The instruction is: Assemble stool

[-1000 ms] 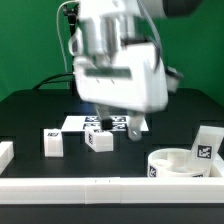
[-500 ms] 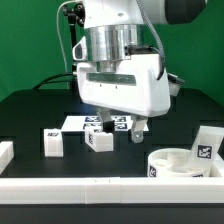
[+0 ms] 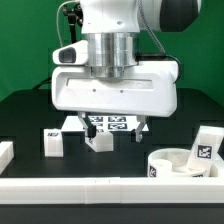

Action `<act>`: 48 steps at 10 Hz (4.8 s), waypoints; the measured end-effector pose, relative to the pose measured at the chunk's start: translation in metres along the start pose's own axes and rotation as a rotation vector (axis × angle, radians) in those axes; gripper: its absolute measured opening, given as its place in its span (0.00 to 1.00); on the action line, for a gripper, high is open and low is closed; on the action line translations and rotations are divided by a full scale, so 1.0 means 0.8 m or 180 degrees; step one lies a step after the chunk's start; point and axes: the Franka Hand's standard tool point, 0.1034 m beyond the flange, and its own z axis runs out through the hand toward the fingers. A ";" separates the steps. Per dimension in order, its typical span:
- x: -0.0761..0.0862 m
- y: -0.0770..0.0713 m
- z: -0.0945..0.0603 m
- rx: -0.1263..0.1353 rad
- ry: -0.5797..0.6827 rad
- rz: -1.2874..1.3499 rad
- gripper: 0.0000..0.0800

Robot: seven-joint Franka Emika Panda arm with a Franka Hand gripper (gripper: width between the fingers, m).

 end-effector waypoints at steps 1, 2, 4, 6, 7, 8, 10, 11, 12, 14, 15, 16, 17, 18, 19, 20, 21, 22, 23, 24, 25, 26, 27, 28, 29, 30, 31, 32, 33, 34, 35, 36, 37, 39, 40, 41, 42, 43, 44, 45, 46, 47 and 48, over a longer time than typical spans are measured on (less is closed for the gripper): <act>0.000 0.001 0.000 0.0000 0.0000 -0.0119 0.81; 0.001 0.002 0.000 -0.0010 0.0001 -0.0387 0.81; 0.001 0.004 0.000 -0.0109 0.0071 -0.1167 0.81; -0.009 0.011 -0.001 -0.0192 0.0078 -0.1907 0.81; -0.016 0.017 0.001 -0.0197 0.0051 -0.2102 0.81; -0.013 0.018 0.001 -0.0219 0.0052 -0.2243 0.81; -0.013 0.020 0.001 -0.0237 0.0040 -0.2415 0.81; -0.014 0.021 0.001 -0.0235 0.0035 -0.2409 0.81; -0.028 0.028 0.003 -0.0211 -0.0014 -0.2324 0.81; -0.061 0.037 0.005 -0.0152 -0.0215 -0.2169 0.81; -0.069 0.044 0.004 -0.0104 -0.0371 -0.2120 0.81; -0.065 0.042 0.004 -0.0131 -0.0391 -0.2103 0.81; -0.065 0.042 0.004 -0.0134 -0.0387 -0.2106 0.81; -0.068 0.042 0.005 -0.0134 -0.0446 -0.2077 0.81; -0.077 0.039 0.005 -0.0162 -0.0753 -0.2037 0.81; -0.076 0.039 0.007 -0.0221 -0.0902 -0.1979 0.81; -0.083 0.044 0.010 -0.0328 -0.1108 -0.1901 0.81; -0.084 0.049 0.013 -0.0431 -0.1273 -0.1844 0.81; -0.083 0.054 0.018 -0.0555 -0.1379 -0.1778 0.81; -0.087 0.061 0.021 -0.0707 -0.1583 -0.1694 0.81; -0.091 0.065 0.022 -0.0777 -0.1798 -0.1575 0.81; -0.091 0.065 0.022 -0.0813 -0.1944 -0.1559 0.81; -0.097 0.067 0.021 -0.0866 -0.2195 -0.1526 0.81; -0.099 0.069 0.022 -0.0921 -0.2415 -0.1493 0.81; -0.100 0.070 0.022 -0.0964 -0.2593 -0.1462 0.81; -0.106 0.074 0.019 -0.1010 -0.2884 -0.1400 0.81; -0.108 0.071 0.020 -0.1008 -0.3075 -0.1423 0.81; -0.104 0.064 0.024 -0.0919 -0.3023 -0.1484 0.81; -0.106 0.061 0.024 -0.0811 -0.3006 -0.1497 0.81; -0.106 0.063 0.023 -0.0839 -0.3011 -0.1496 0.81; -0.106 0.064 0.023 -0.0838 -0.3013 -0.1493 0.81; -0.106 0.065 0.024 -0.0837 -0.3012 -0.1489 0.81; -0.106 0.065 0.025 -0.0832 -0.3008 -0.1493 0.81; -0.116 0.060 0.035 -0.0806 -0.3020 -0.1523 0.81; -0.116 0.061 0.038 -0.0809 -0.3019 -0.1519 0.81; -0.116 0.063 0.042 -0.0818 -0.3004 -0.1511 0.81; -0.117 0.065 0.047 -0.0824 -0.3003 -0.1510 0.81; -0.118 0.067 0.052 -0.0826 -0.2975 -0.1511 0.81; -0.119 0.070 0.055 -0.0828 -0.2966 -0.1502 0.81; -0.119 0.070 0.057 -0.0838 -0.2946 -0.1485 0.81; -0.120 0.070 0.057 -0.0842 -0.2945 -0.1476 0.81; -0.119 0.070 0.057 -0.0841 -0.2943 -0.1475 0.67; -0.119 0.071 0.057 -0.0840 -0.2942 -0.1473 0.49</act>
Offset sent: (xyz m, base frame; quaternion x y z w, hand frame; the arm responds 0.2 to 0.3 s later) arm -0.0131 -0.0003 0.0026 -0.0546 0.0347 -0.3614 0.9301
